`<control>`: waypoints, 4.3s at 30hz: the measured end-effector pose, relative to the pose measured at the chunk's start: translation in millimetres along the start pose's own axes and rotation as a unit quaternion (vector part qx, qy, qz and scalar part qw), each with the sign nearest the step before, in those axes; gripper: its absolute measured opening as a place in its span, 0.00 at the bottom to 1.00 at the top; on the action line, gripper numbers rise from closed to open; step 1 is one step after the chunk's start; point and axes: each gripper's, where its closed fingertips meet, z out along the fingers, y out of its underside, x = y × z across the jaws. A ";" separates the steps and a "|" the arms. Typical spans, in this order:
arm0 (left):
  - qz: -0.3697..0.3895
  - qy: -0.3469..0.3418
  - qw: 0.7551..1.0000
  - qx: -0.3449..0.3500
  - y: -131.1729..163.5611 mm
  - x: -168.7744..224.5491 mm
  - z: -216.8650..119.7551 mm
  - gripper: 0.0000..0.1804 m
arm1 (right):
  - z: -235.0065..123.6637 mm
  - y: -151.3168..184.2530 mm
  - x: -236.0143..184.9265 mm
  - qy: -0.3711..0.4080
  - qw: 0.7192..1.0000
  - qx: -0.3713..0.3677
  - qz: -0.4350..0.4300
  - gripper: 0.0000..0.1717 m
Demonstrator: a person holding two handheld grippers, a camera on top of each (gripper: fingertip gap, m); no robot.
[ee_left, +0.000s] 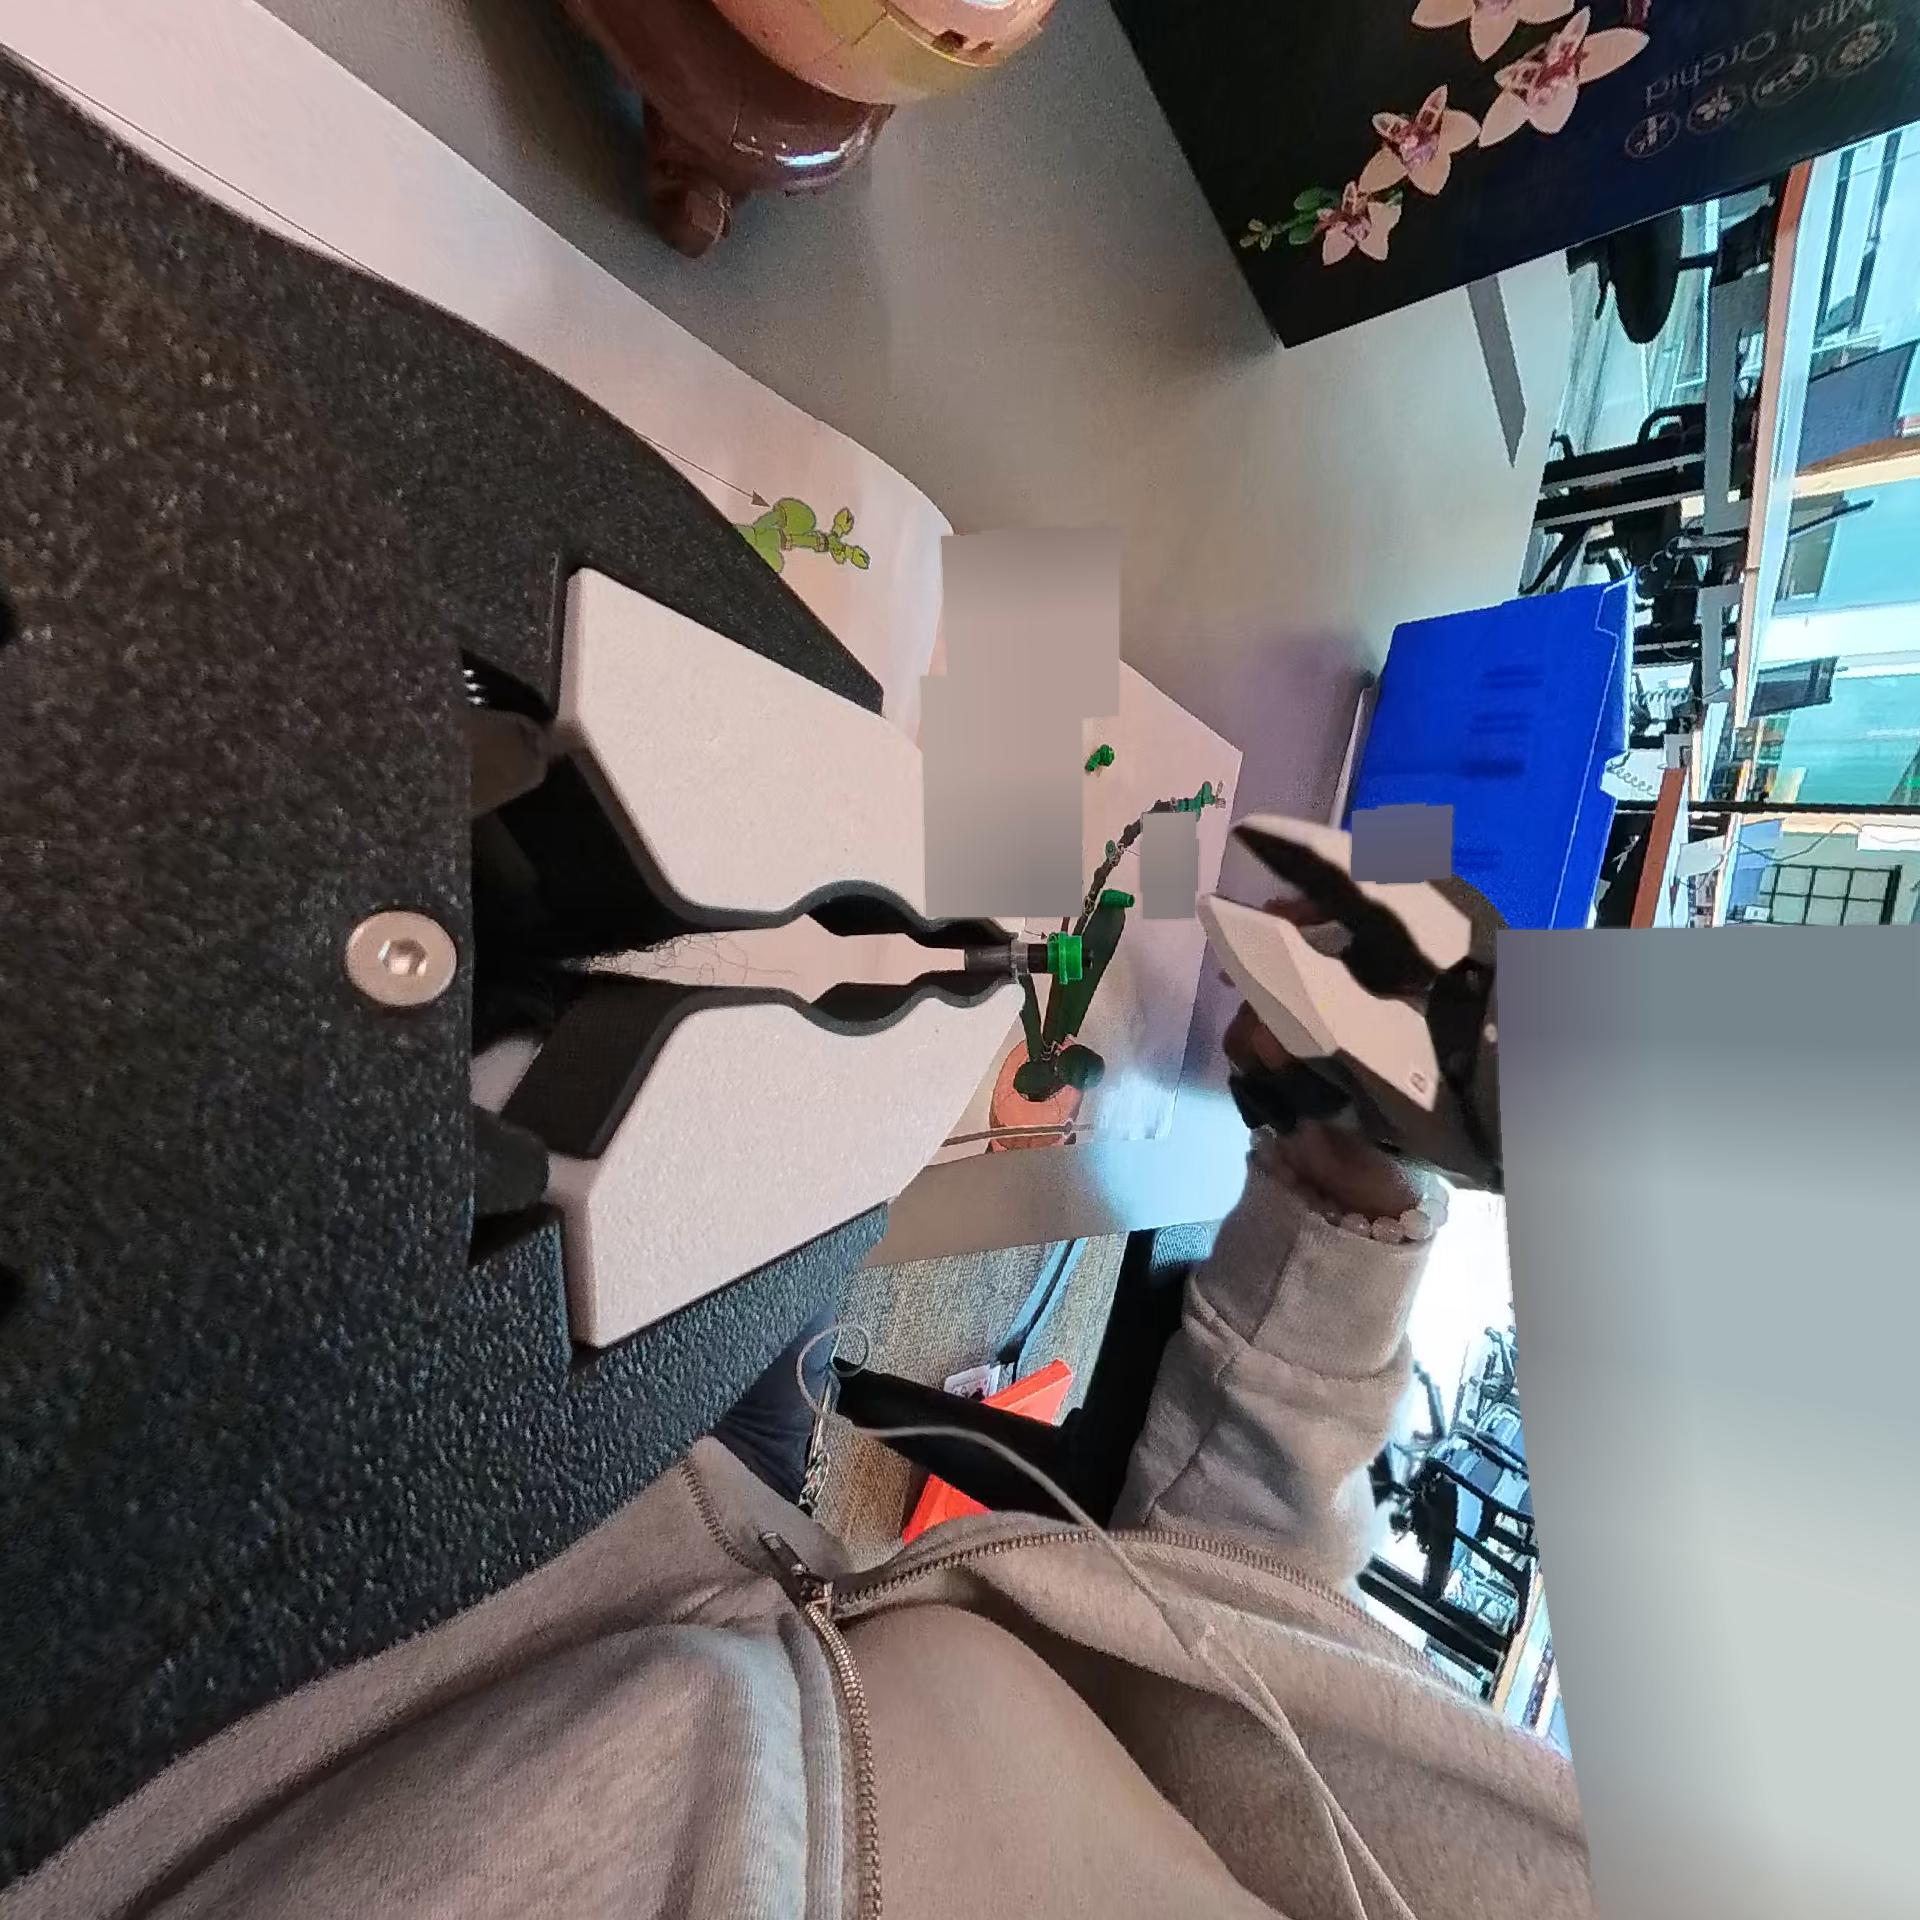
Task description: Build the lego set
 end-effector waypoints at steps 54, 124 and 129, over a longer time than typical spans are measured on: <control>0.013 -0.008 1.000 -0.020 4.7 0.4 4.0 0.01 | 31.3 25.7 -17.9 -0.061 0.997 -0.055 0.009 0.00; 0.023 -0.015 0.999 -0.031 7.0 0.6 5.6 0.02 | -11.3 16.2 21.7 0.032 0.995 -0.073 0.063 0.14; 0.024 -0.018 0.999 -0.034 7.7 -0.2 6.0 0.02 | -32.1 31.5 30.0 0.074 0.983 -0.159 0.057 0.12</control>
